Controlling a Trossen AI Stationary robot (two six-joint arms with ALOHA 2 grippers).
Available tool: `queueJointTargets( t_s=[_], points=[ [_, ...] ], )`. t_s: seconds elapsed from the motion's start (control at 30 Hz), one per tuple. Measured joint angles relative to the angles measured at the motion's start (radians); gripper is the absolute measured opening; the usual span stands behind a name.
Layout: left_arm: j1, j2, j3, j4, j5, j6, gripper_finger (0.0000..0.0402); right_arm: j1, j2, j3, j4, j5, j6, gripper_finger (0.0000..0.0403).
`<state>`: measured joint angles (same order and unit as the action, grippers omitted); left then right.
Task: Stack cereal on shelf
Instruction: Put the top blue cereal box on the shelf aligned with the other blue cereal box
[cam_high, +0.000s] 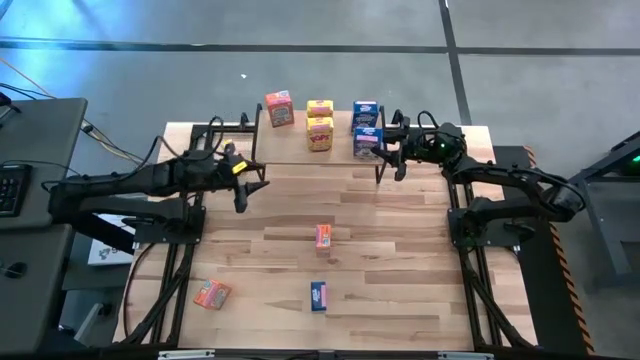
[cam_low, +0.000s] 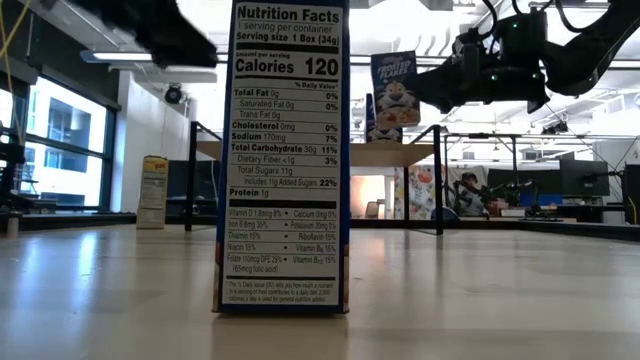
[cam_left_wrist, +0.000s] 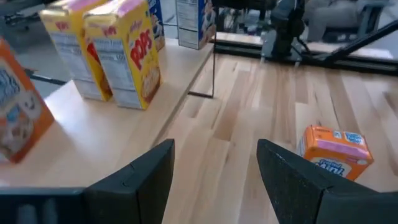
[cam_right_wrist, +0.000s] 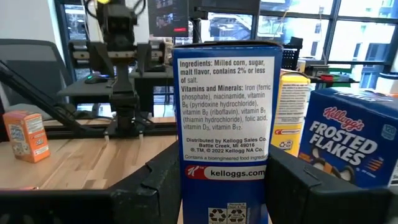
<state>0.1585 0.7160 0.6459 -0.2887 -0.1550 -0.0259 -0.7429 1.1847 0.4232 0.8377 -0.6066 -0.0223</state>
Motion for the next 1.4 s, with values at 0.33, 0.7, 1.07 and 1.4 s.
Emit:
queueJointTargets(
  t_s=[0.33,0.7,1.07,1.4],
  points=[
    [-0.004,-0.235,-0.285,0.219,0.103,-0.017,0.0218,0.0,0.0,0.0,0.026,-0.005,0.019,0.017],
    [-0.004,-0.433,-0.486,0.295,0.103,-0.003,0.0218,-0.004,0.0,0.0,0.027,-0.015,0.018,0.017],
    [-0.004,-0.537,-0.569,0.302,0.104,0.029,0.0218,-0.042,0.0,0.0,0.021,-0.033,0.015,0.017],
    [-0.004,-0.537,-0.569,0.272,0.143,0.099,0.0218,-0.042,0.0,0.0,0.021,-0.034,0.015,0.017]
  ],
)
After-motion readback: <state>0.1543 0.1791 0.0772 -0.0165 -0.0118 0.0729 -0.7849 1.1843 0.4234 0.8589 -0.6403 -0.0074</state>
